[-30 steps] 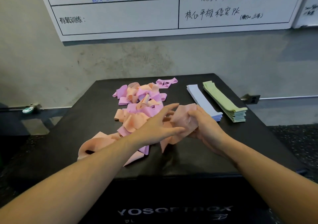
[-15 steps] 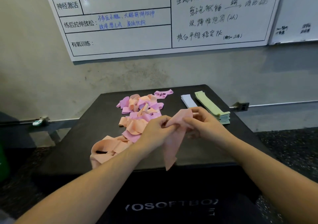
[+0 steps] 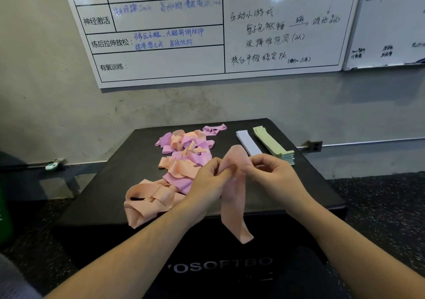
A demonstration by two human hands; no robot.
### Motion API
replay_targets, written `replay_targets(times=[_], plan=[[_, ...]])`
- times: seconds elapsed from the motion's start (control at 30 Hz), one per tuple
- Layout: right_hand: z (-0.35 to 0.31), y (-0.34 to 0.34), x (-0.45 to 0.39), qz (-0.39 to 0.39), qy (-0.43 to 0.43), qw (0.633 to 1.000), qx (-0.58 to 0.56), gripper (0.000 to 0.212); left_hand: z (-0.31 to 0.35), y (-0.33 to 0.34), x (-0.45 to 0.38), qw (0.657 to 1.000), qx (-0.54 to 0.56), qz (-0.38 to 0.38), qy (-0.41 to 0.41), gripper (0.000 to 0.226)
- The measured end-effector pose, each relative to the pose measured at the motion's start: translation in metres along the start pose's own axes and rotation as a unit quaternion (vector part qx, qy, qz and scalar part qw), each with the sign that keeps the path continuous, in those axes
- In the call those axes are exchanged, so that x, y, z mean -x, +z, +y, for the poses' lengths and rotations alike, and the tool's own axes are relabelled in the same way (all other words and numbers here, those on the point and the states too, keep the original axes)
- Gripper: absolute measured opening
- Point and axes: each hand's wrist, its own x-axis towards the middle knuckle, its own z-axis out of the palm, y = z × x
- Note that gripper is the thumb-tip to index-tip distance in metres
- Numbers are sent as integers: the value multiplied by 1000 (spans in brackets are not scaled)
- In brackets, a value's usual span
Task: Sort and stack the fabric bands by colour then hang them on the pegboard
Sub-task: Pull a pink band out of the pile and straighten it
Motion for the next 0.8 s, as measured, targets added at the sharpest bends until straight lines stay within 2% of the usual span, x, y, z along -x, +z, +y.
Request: replay_targets(times=[0.13, 0.23, 0.37, 0.43, 0.5, 0.57, 0.67, 0.8], plan=[[-9, -2, 7, 45, -2, 998, -38, 10, 4, -1, 14, 999, -48, -15, 19, 28], [-15, -1, 11, 61, 0, 996, -60, 14, 10, -2, 19, 990, -118, -20, 69, 28], [-24, 2, 14, 72, -2, 994, -76, 16, 19, 2, 28, 986, -135, -27, 95, 15], [-28, 2, 16, 64, -13, 995, -77, 22, 25, 3, 33, 989, -127, -40, 70, 29], [-31, 1, 18, 50, -29, 997, -55, 24, 30, 3, 36, 991, -111, -60, 51, 58], [-34, 1, 19, 34, -39, 998, -40, 22, 35, 2, 39, 991, -89, -94, 42, 70], [-31, 1, 19, 24, -48, 999, -9, 20, 35, -1, 42, 989, -93, -106, 36, 64], [-25, 1, 19, 21, -53, 998, 30, 20, 32, -3, 43, 988, -111, -89, 57, 37]])
